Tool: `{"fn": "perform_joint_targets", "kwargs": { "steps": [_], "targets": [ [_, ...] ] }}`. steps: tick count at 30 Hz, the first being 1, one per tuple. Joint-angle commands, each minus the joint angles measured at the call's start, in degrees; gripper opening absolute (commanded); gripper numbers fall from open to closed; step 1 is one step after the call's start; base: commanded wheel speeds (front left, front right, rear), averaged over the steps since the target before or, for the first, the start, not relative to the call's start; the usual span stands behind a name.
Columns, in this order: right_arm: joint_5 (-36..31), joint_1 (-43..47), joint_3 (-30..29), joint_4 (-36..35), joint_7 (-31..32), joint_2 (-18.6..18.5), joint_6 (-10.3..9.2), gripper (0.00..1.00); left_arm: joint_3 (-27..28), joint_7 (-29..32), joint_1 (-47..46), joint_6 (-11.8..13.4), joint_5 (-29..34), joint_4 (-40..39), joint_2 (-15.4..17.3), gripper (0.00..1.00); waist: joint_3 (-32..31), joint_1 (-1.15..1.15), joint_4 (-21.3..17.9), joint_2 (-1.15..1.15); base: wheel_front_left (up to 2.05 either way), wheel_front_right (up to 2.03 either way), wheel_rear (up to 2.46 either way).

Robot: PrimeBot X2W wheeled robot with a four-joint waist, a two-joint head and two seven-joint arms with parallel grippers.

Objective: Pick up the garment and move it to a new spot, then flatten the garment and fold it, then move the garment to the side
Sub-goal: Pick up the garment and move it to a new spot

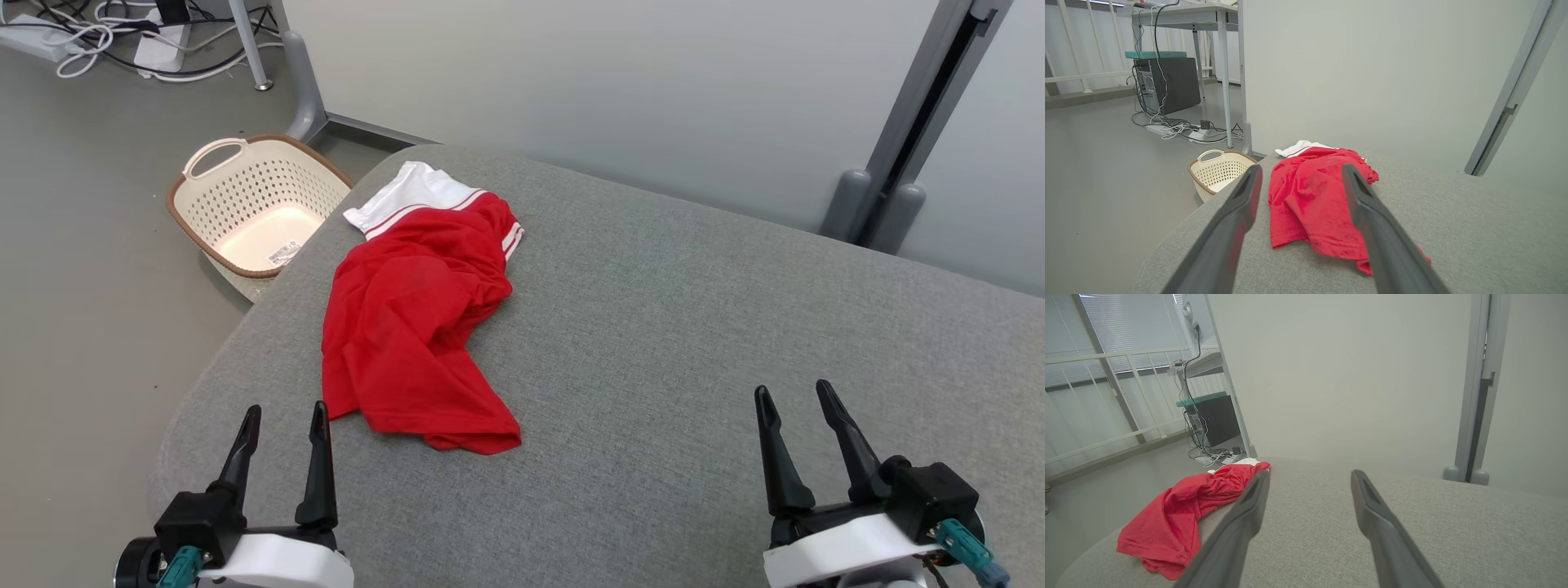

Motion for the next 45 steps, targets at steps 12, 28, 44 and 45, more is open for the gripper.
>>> {"fn": "perform_joint_targets", "kwargs": {
  "steps": [12, 28, 44, 45],
  "targets": [
    [-1.79, -3.1, -1.27, -1.65, -0.06, -1.6, -0.02, 1.0, 4.05, -0.01, -5.28, -1.92, -0.58, 7.81, 0.48, 1.0, 6.49, 0.0, -3.64, 0.0, 0.0, 0.0, 0.0],
    [-2.92, -7.72, -3.33, -8.01, 0.66, -8.48, -0.02, 1.0, 7.38, 7.04, -28.1, -5.0, -5.13, 34.14, 6.59, 1.0, 20.29, 0.0, -9.61, 0.0, 0.0, 0.0, 0.0],
    [-2.88, -7.44, -3.29, -9.27, 1.32, -10.96, -0.02, 1.0, 8.71, 6.53, -37.88, -6.57, -8.58, 50.68, 10.26, 0.0, 21.29, 0.0, -11.92, 0.0, 0.0, 0.0, 0.0],
    [-2.87, -7.36, -3.07, -8.9, 1.21, -10.67, -0.02, 1.0, 8.68, 4.64, -37.82, -6.66, -8.44, 50.35, 10.5, 0.0, 20.71, 0.0, -12.04, 0.0, 0.0, 0.0, 0.0]
  ]
}}
